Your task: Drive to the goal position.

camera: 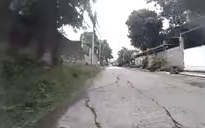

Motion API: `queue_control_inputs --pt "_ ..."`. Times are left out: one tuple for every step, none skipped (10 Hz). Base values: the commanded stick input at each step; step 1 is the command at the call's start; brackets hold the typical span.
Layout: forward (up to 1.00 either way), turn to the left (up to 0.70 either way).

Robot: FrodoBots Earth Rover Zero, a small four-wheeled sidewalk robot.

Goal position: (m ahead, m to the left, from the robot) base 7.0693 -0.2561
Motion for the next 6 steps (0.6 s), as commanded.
queue_control_inputs --pt "0.70 -0.35" --pt "0.70 -0.35" --pt "0.70 -0.35" --pt "0.70 -0.35" --pt "0.70 -0.29" --pt "0.70 -0.14"
